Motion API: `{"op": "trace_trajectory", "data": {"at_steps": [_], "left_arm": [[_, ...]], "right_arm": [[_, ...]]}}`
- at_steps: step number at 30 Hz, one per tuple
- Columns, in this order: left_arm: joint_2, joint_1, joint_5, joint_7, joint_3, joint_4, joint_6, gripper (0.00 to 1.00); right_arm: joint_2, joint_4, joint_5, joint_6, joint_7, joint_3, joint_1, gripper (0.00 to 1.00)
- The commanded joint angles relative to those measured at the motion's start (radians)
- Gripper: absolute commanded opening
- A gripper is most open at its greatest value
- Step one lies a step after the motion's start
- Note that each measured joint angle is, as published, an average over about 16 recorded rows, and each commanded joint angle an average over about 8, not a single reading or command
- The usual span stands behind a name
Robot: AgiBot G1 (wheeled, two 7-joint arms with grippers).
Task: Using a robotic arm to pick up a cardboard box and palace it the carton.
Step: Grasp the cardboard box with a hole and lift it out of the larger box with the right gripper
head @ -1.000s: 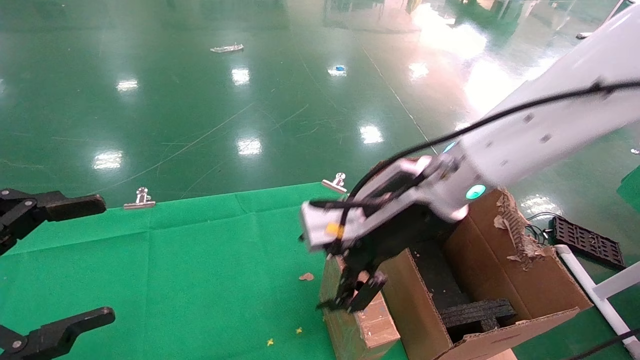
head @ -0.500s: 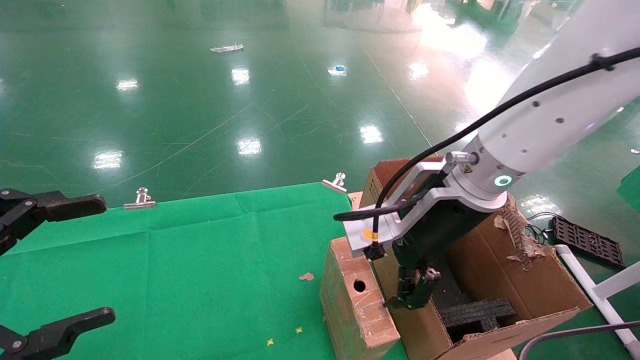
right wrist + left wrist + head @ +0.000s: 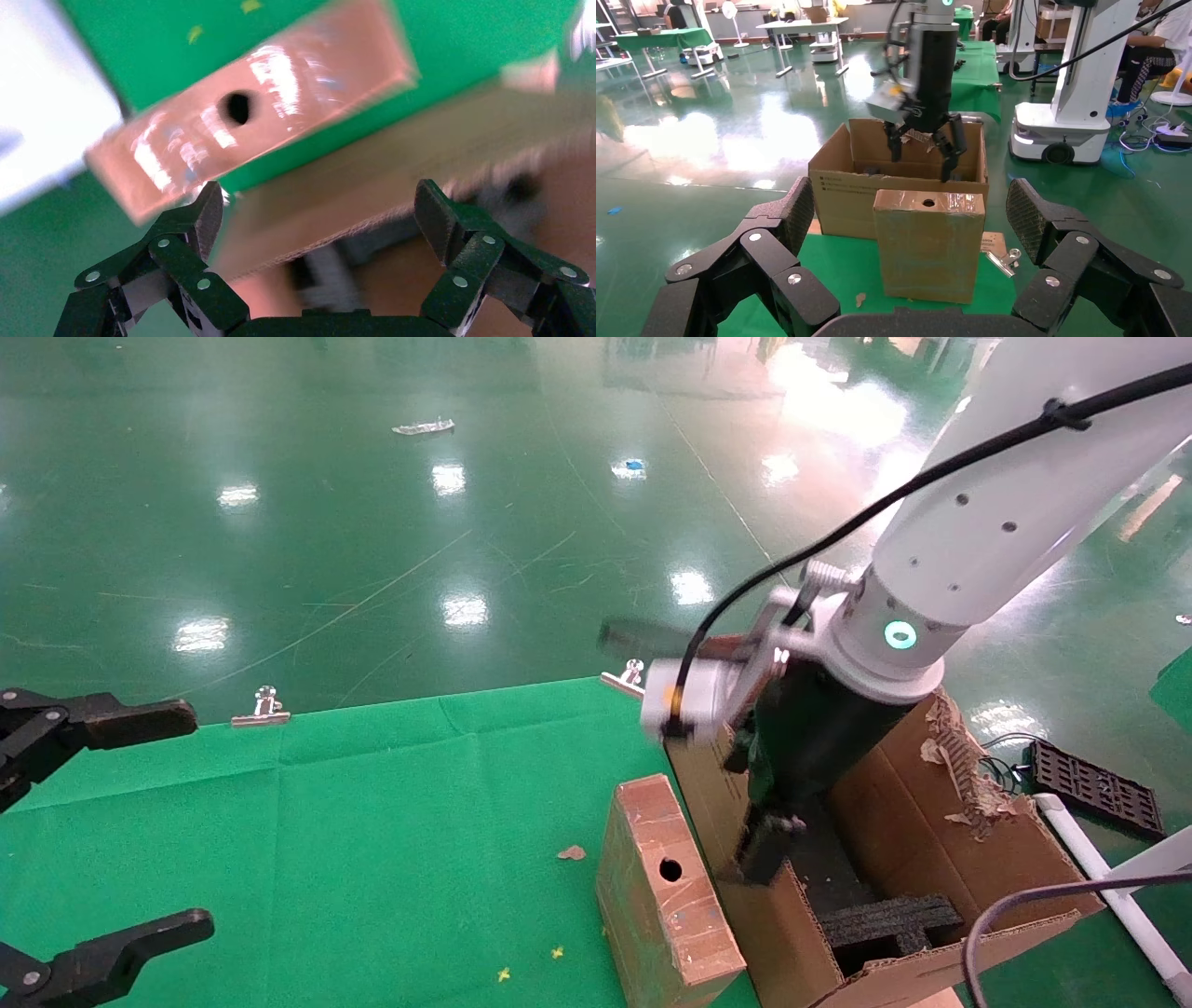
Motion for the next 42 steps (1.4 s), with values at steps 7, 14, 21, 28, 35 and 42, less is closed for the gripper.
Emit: {"op": "trace_trajectory", "data": {"at_steps": [7, 14, 21, 28, 35, 42], "left_arm": [[0.0, 0.0, 0.0, 0.0, 0.001, 0.0, 0.0, 1.0], [0.0, 0.0, -0.001, 0.001, 0.001, 0.0, 0.0, 1.0], [-0.001, 0.0, -0.001, 0.001, 0.002, 0.0, -0.001, 1.0], [-0.001, 0.0, -0.001, 0.001, 0.002, 0.0, -0.001, 0.8], [-0.001, -0.001, -0.002, 0.001, 0.002, 0.0, -0.001, 0.1], [-0.001, -0.001, -0.002, 0.001, 0.003, 0.0, -0.001, 0.0]], "right_arm": [[0.013, -0.134, 0.121, 0.01, 0.263, -0.008, -0.037, 1.0], [-0.027, -0.183, 0.112, 0.008, 0.291, -0.035, -0.076, 1.0], [-0.051, -0.179, 0.091, 0.028, 0.304, -0.052, -0.102, 0.78], [-0.052, -0.145, 0.069, 0.045, 0.315, -0.061, -0.109, 0.03], [-0.049, -0.118, 0.052, 0.05, 0.331, -0.072, -0.116, 0.0], [-0.046, -0.101, 0.039, 0.055, 0.34, -0.079, -0.119, 0.0]]}}
